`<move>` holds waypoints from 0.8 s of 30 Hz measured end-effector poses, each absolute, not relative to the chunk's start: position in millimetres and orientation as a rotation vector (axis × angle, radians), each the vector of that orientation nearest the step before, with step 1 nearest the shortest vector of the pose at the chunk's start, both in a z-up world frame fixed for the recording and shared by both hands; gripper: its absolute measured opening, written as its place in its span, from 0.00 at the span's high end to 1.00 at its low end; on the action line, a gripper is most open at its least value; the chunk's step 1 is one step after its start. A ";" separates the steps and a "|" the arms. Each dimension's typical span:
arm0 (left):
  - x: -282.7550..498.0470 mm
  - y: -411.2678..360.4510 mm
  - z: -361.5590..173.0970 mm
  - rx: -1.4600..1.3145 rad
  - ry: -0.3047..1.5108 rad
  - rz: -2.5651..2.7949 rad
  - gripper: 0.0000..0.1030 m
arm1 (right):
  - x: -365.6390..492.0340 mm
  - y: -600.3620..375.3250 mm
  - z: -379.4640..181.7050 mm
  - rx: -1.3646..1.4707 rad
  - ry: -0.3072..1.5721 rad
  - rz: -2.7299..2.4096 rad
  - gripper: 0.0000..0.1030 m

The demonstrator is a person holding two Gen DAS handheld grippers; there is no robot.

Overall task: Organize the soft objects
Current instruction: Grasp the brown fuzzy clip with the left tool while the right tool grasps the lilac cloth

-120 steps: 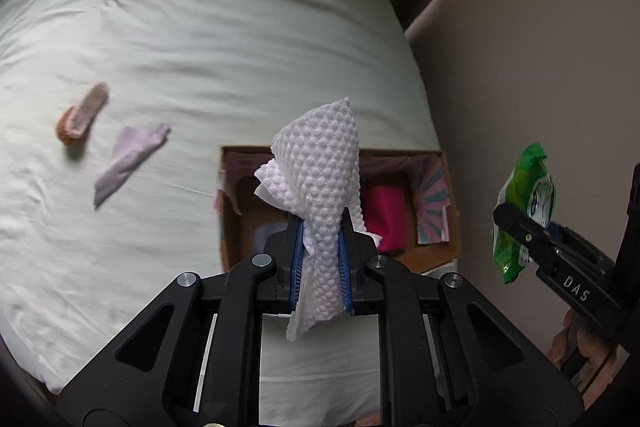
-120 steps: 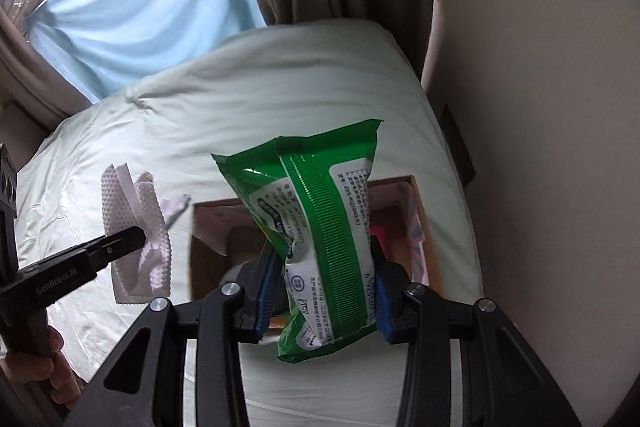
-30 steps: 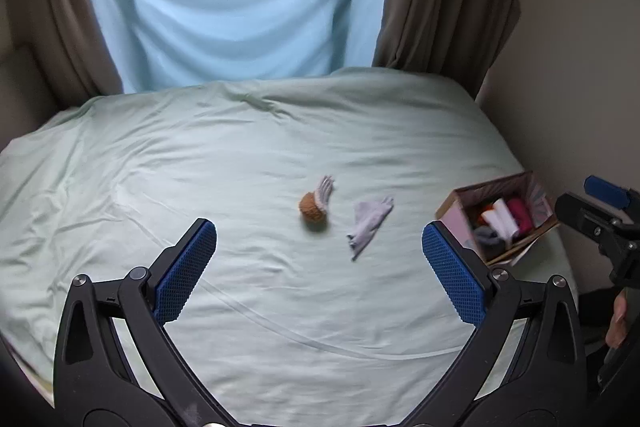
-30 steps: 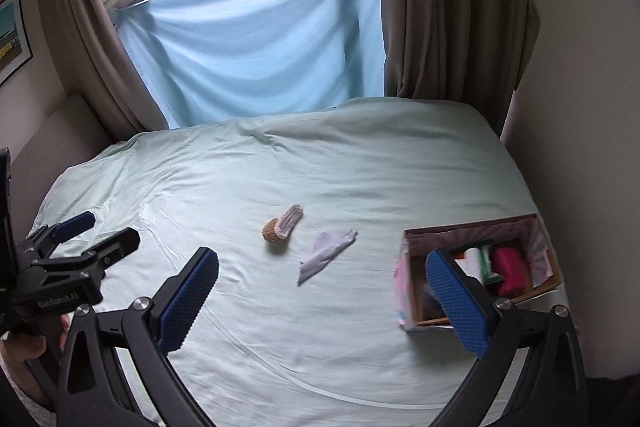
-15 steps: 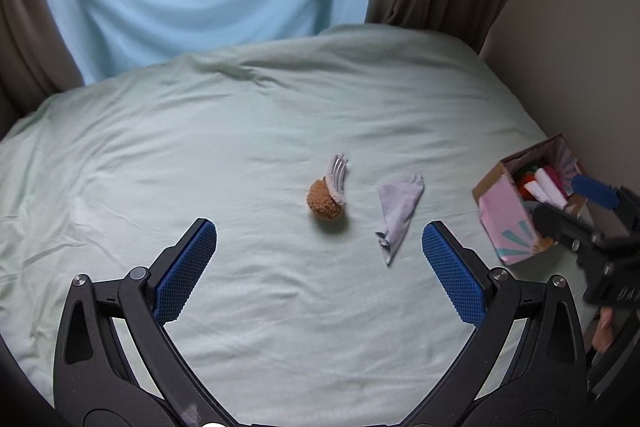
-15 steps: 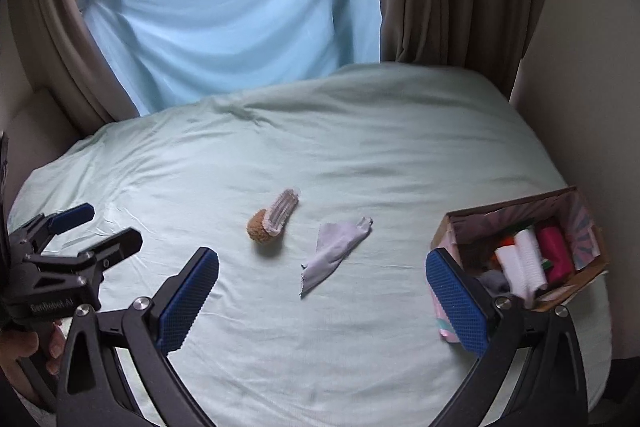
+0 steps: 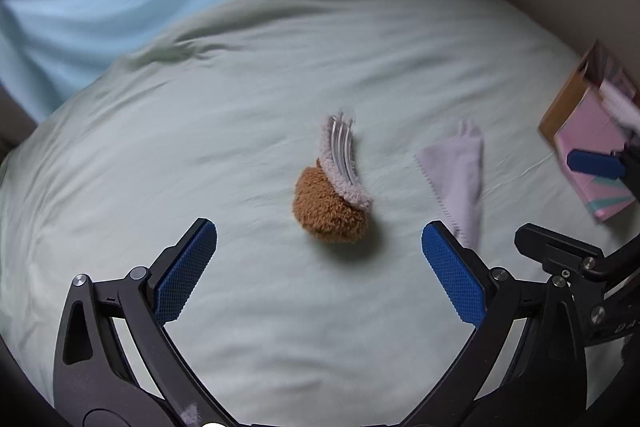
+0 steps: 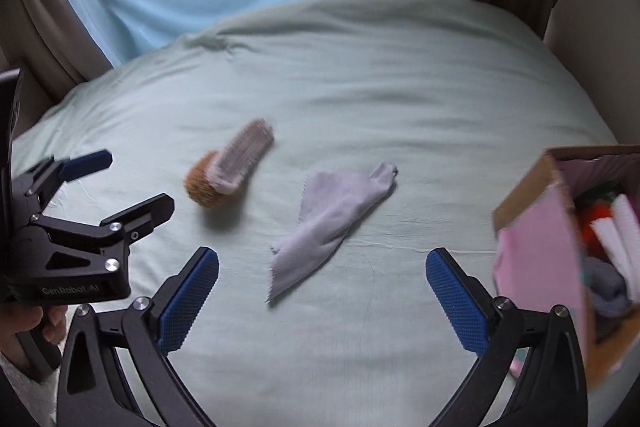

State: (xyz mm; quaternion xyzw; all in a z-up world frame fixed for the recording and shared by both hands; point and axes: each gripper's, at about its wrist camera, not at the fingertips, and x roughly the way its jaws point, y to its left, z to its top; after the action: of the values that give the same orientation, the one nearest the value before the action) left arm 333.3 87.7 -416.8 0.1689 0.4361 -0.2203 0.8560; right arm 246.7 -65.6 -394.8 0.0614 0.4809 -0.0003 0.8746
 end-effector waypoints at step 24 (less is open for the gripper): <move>373.7 31.2 -483.3 0.605 0.855 -0.555 0.41 | 311.2 -53.0 -461.3 -0.097 1.054 0.116 0.45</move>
State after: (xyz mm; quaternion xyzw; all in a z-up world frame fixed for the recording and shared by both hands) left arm 373.7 31.2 -483.3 0.2853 0.4029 -0.2617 0.8293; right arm 311.2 -53.0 -461.3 -0.0464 0.5025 0.0551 0.8616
